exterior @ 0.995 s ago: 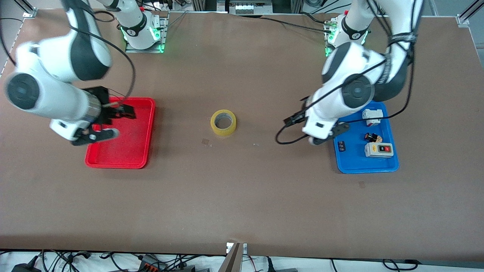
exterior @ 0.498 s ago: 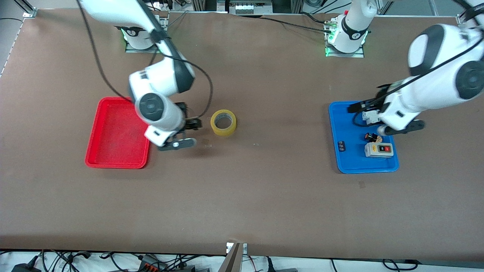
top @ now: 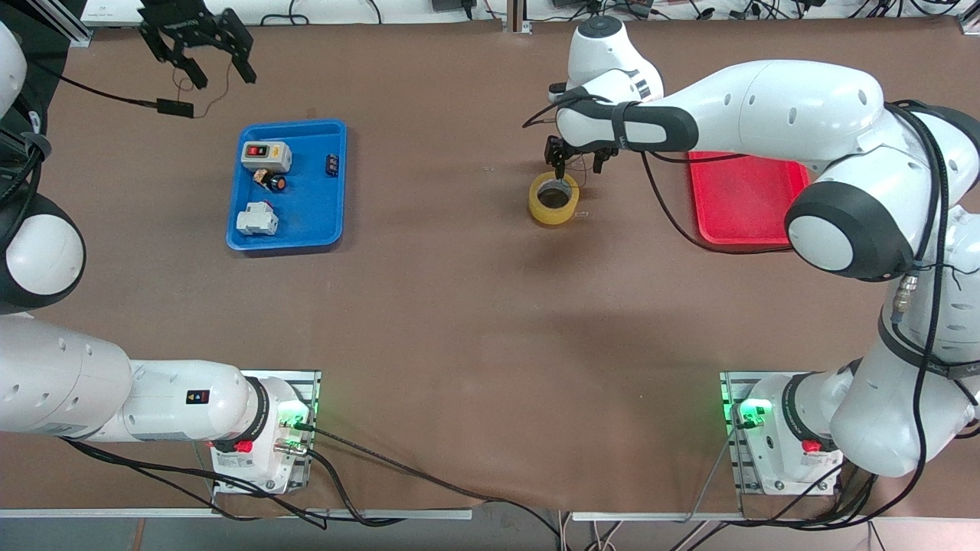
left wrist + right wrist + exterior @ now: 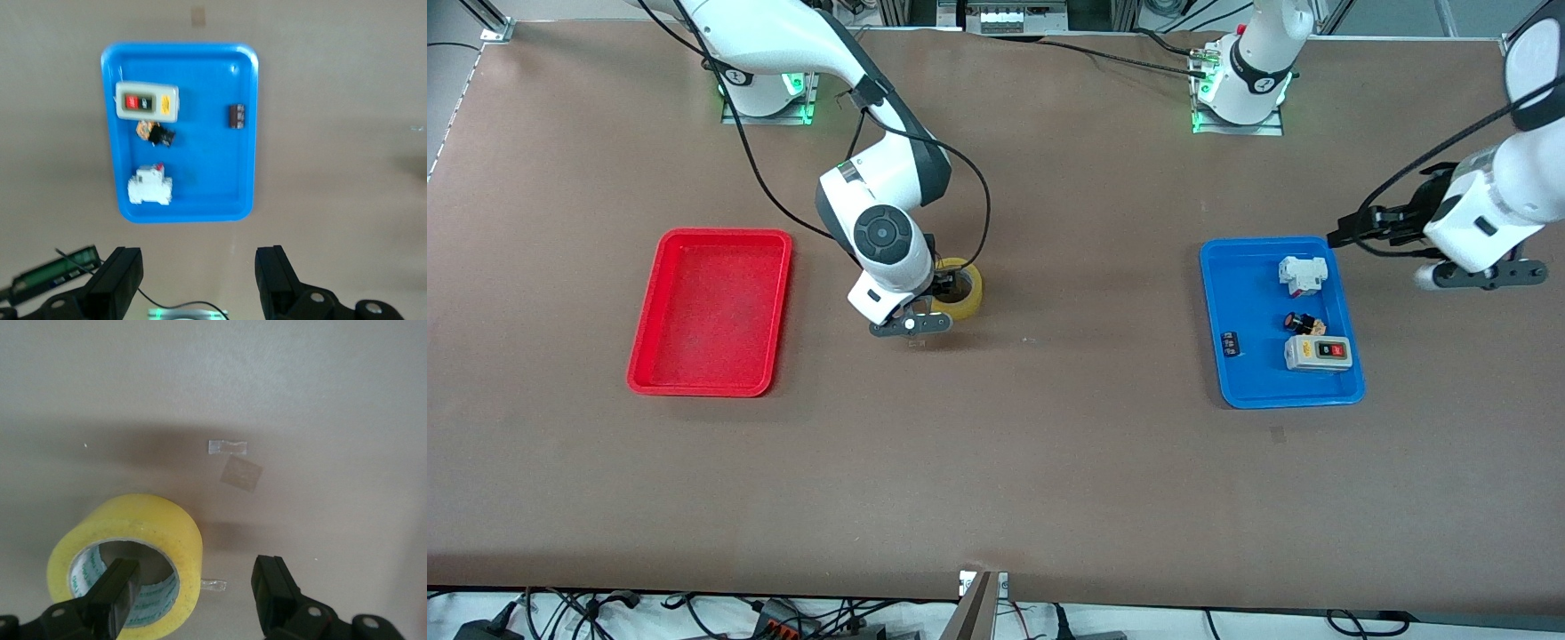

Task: Place and move tape with both arms
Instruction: 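Grasp the tape roll's rim with the right gripper while the left gripper withdraws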

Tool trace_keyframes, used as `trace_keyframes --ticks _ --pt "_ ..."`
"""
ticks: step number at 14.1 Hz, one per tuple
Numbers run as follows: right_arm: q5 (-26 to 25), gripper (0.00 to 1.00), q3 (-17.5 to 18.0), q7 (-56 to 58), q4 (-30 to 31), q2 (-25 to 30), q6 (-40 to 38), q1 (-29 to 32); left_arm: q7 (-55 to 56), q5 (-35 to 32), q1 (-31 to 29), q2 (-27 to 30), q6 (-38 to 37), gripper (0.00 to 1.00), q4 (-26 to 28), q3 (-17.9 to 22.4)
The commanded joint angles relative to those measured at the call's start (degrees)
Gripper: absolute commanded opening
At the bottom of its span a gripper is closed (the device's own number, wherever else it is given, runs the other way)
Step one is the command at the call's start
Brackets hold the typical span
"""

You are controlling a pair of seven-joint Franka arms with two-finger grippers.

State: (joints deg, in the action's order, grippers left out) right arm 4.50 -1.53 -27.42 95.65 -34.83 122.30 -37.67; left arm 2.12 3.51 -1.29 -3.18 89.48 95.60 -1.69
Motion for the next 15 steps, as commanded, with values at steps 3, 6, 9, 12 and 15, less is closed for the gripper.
trace_keyframes --ticks 3,6,9,12,15 --pt "1.21 1.0 -0.67 -0.36 -0.47 -1.55 -0.66 -2.06 -5.81 -2.89 -1.25 -0.07 -1.33 1.0 -7.53 -0.94" --pt "1.13 0.98 -0.67 -0.62 -0.82 -3.31 -0.04 -2.15 -6.07 -4.21 -1.87 0.28 -2.64 1.0 -8.06 -0.68" --pt "1.21 0.48 -0.67 -0.36 -0.91 -3.32 -0.48 -1.97 -6.16 -4.39 -1.7 0.89 -3.08 1.0 -8.06 0.28" --pt "1.56 0.01 -0.67 -0.36 -0.91 -3.05 -0.66 -1.36 -10.01 -4.39 -1.52 2.65 -3.61 1.0 -7.02 1.69" --pt "1.48 0.0 -1.46 -1.32 -0.91 1.41 -2.76 0.65 -10.65 -4.39 -1.35 3.1 -4.05 1.0 -6.31 1.69"
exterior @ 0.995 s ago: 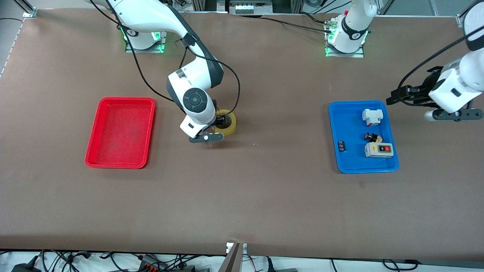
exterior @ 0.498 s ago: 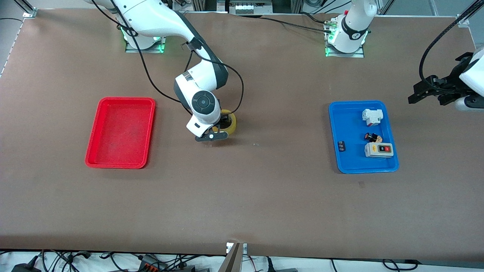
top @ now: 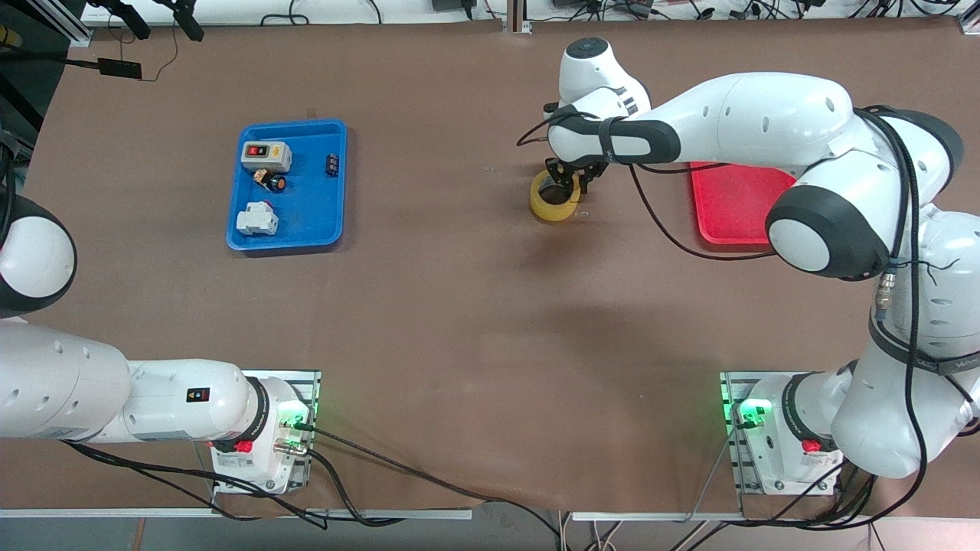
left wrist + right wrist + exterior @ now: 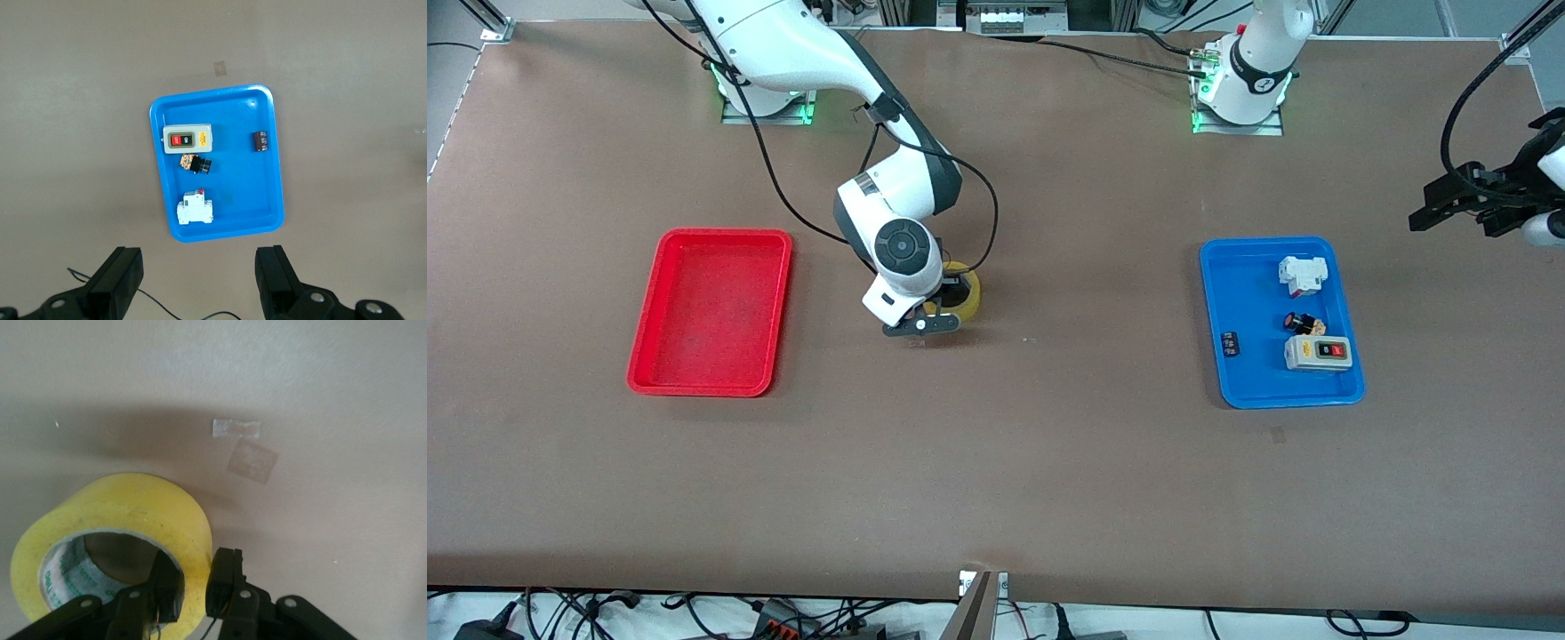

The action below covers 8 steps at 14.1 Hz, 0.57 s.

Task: Place and move tape with both arms
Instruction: 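Grasp the tape roll's rim with the right gripper while the left gripper withdraws, then carry the tape with the right gripper and lower it into the red tray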

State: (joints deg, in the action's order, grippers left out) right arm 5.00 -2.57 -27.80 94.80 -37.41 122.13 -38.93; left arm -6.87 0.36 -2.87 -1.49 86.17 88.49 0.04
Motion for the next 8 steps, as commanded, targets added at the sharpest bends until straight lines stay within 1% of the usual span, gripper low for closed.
trace_keyframes --ticks 1,2,4,6,7,8 --pt "0.97 0.0 -0.33 -1.02 -0.06 6.45 -4.17 4.11 -1.13 -1.32 0.67 1.49 -0.82 1.0 0.8 -0.04" --pt "0.8 0.0 -0.42 -0.24 0.12 8.73 -7.31 6.83 -1.04 -1.23 1.37 1.58 -0.82 1.0 0.8 -0.04" --pt "0.45 0.0 -0.42 4.58 0.99 11.73 -10.06 14.47 -0.95 -1.32 2.95 1.75 -1.17 1.0 0.8 0.84" --pt "0.1 0.0 -0.6 12.03 5.28 13.93 -11.04 22.89 -0.69 -1.32 3.13 1.84 -2.31 1.0 0.8 0.84" --pt "-0.34 0.0 -0.77 15.29 7.91 14.99 -10.51 25.64 -0.51 -1.23 3.22 1.93 -2.32 1.0 0.72 0.75" --pt "-2.35 0.0 -1.12 16.54 10.9 16.48 -10.25 27.58 -0.51 -1.23 3.13 1.84 -2.23 1.0 0.45 0.75"
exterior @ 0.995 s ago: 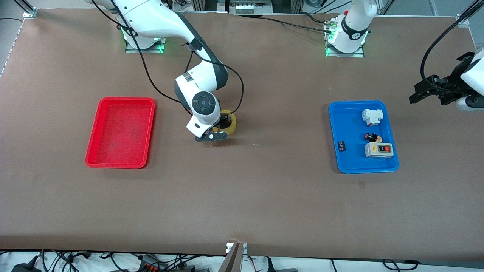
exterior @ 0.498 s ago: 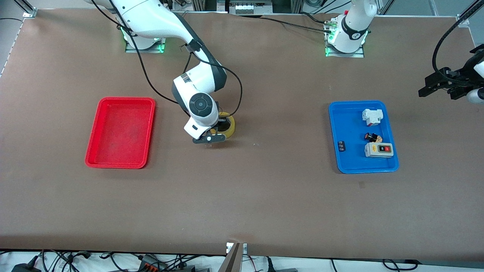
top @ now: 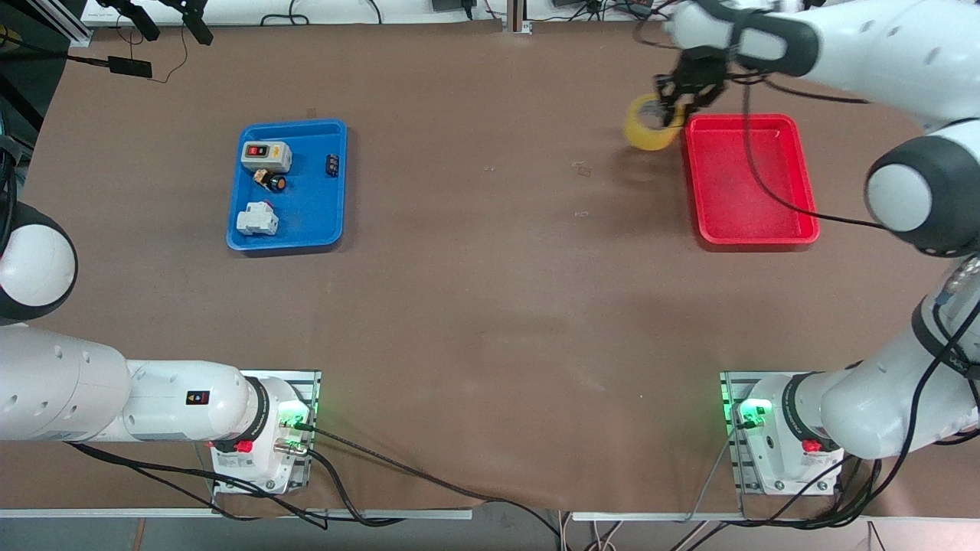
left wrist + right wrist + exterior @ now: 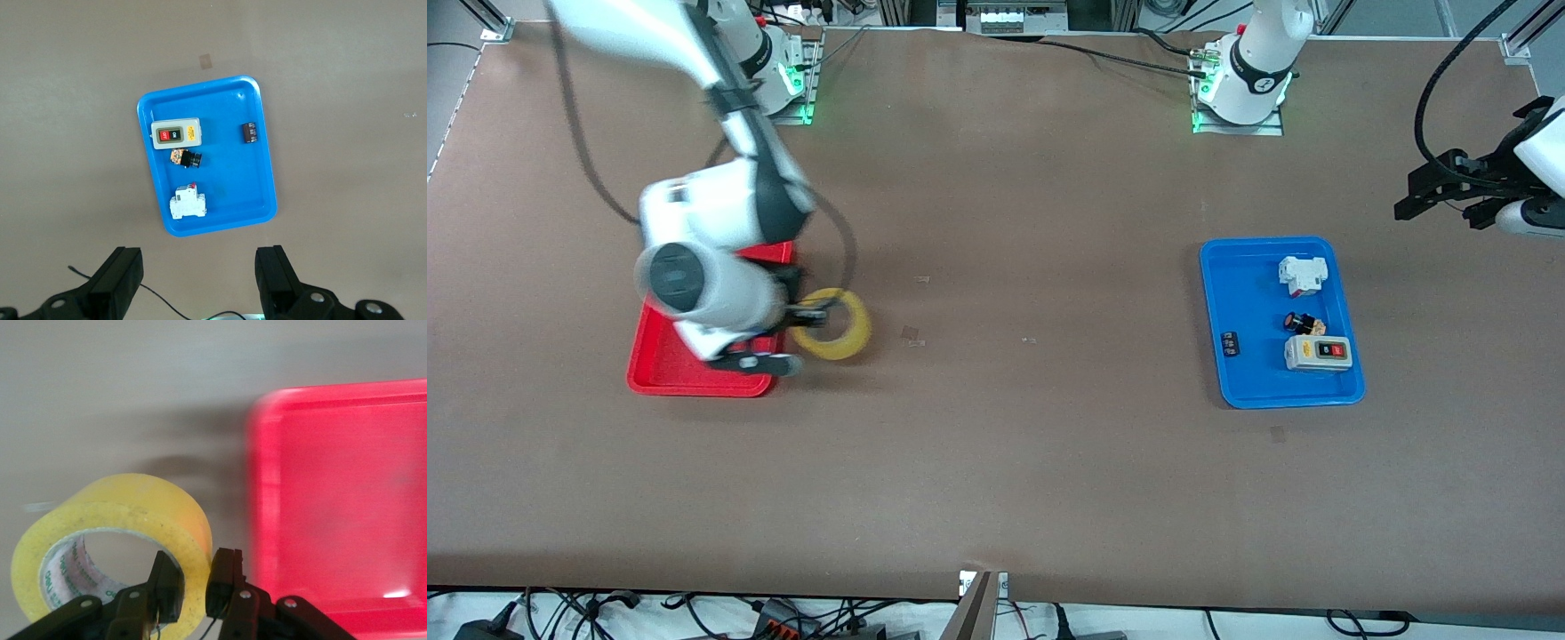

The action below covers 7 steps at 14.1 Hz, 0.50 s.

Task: Place and move tape with both arms
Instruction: 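Carry the tape with the right gripper and lower it into the red tray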

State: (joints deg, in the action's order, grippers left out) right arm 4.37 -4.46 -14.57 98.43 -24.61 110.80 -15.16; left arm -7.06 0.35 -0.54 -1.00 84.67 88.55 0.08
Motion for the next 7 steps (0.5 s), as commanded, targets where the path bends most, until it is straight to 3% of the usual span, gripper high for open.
trace_keyframes --ticks 1,2,7 --pt "-6.43 0.0 0.25 3.41 10.35 5.69 1.78 4.6 -0.24 -1.06 0.8 1.35 -0.39 1.0 0.13 0.71" --pt "-9.09 0.0 -0.54 3.67 12.81 7.02 3.27 5.57 -0.24 -0.88 0.72 1.27 -0.03 1.0 0.04 0.71" --pt "-9.2 0.0 -0.81 11.05 16.61 3.79 10.12 13.74 3.37 -0.35 0.63 1.26 0.76 1.0 0.13 0.09"
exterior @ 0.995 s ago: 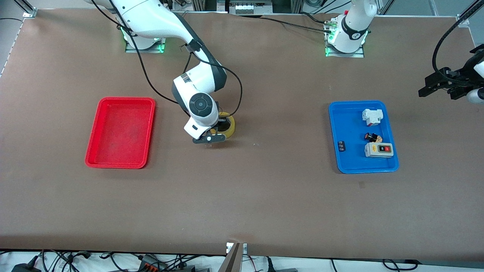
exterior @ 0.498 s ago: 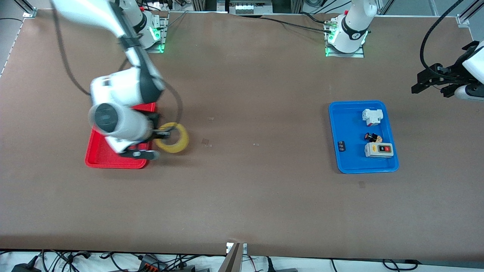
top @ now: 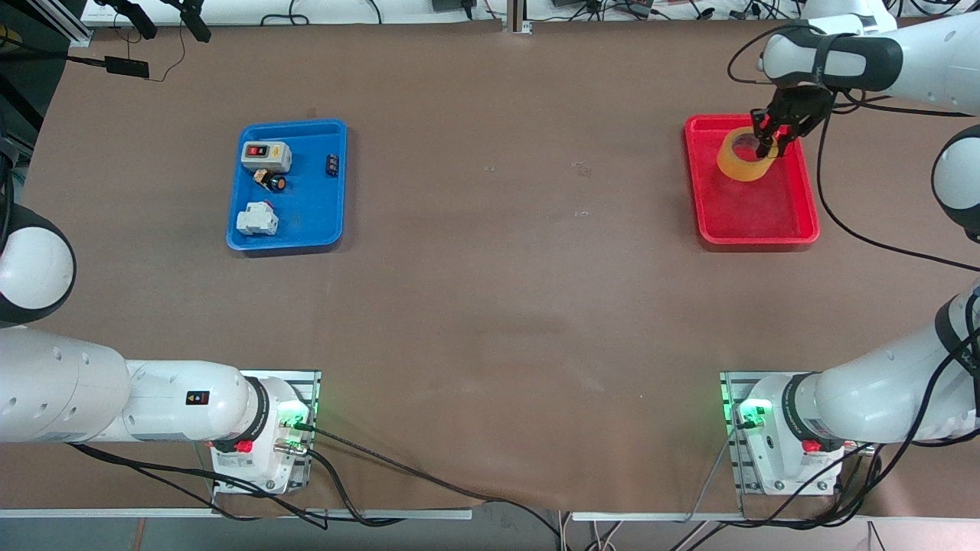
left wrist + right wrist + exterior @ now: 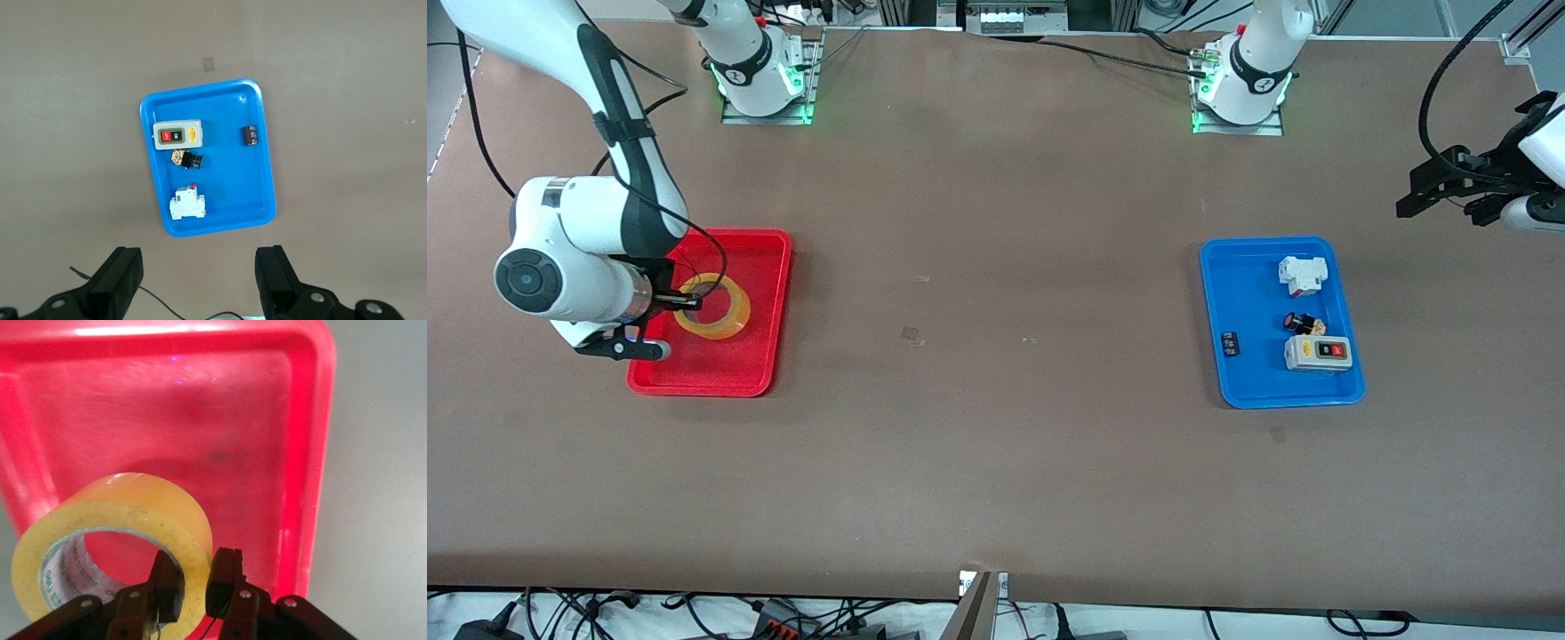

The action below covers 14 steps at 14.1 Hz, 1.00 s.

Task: Place and move tape with both arms
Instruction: 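Carry the tape with the right gripper and lower it into the red tray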

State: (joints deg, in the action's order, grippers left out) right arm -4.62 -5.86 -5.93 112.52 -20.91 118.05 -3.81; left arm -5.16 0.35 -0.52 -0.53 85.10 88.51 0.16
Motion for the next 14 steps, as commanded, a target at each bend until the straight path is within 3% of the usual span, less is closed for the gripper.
trace_keyframes --ticks 1,8,9,10,12,14 --pt "-0.21 0.0 0.67 3.02 2.7 -0.71 3.58 3.18 1.56 0.69 0.61 0.62 0.33 1.0 0.17 0.02" --pt "2.6 0.0 1.02 4.78 2.7 -2.39 3.5 3.1 4.63 2.37 0.43 -0.43 1.46 1.0 0.79 0.28" --pt "2.6 0.04 1.02 4.7 2.62 -2.73 3.59 3.02 4.72 2.37 0.34 -1.22 2.43 1.0 0.61 0.2" --pt "2.6 0.15 1.02 4.7 2.35 -3.0 3.5 2.84 4.72 2.11 0.25 -1.4 2.52 1.0 0.35 0.11" --pt "2.6 1.0 1.11 4.7 1.22 -2.74 2.89 2.23 4.72 2.02 -0.1 -1.14 2.35 1.0 0.26 0.02" --pt "2.51 1.0 1.11 4.79 -3.25 -0.81 -1.82 1.96 4.81 2.11 -0.27 -0.97 2.0 1.0 0.09 0.02"
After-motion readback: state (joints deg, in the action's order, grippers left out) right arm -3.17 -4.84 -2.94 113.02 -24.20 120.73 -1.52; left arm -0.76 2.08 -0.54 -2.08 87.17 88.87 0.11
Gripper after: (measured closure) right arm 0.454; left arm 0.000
